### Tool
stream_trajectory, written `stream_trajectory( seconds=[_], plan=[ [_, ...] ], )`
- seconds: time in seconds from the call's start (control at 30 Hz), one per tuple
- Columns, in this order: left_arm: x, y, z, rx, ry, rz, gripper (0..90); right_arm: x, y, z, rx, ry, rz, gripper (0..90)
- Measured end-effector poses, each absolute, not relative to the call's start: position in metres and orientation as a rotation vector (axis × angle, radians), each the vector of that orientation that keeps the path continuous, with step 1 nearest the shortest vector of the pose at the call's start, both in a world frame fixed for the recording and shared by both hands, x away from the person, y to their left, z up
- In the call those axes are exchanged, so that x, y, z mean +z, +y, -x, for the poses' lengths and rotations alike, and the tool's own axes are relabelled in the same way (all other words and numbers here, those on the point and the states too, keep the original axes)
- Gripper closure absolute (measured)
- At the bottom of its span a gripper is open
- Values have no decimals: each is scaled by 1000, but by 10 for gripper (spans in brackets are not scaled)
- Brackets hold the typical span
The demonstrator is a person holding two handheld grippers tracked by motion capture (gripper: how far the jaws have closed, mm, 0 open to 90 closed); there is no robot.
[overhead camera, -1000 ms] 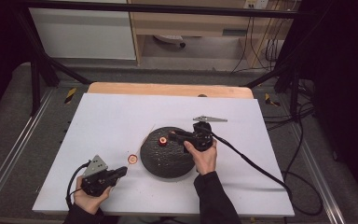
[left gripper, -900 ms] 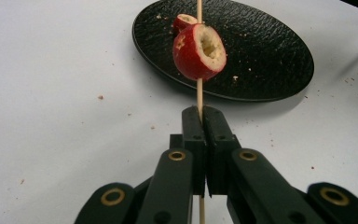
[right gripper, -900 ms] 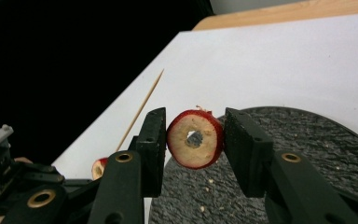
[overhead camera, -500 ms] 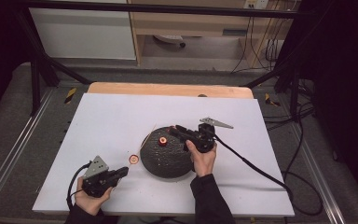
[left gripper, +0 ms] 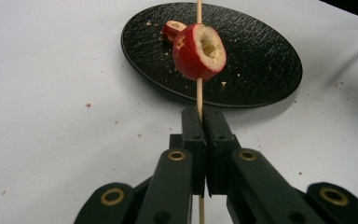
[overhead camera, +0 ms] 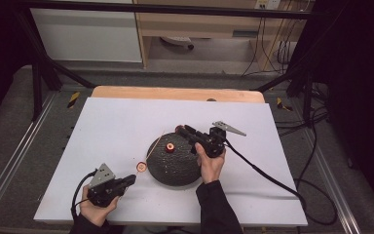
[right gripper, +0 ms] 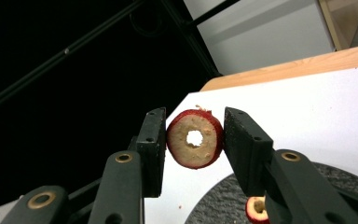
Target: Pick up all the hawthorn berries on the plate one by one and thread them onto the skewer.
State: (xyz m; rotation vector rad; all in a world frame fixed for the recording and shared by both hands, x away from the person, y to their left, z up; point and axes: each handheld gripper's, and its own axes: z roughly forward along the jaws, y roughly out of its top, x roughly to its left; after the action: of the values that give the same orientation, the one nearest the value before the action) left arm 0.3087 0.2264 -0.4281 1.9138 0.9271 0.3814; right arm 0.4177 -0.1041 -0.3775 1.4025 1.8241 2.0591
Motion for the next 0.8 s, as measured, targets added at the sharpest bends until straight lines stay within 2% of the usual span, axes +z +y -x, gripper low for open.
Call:
stream_trajectory(
  seconds=[0.8],
  plan=[
    [-429,210,-306,370,914,-1884,881,-381,-100,-423,2192,1640,-1430,607]
  ],
)
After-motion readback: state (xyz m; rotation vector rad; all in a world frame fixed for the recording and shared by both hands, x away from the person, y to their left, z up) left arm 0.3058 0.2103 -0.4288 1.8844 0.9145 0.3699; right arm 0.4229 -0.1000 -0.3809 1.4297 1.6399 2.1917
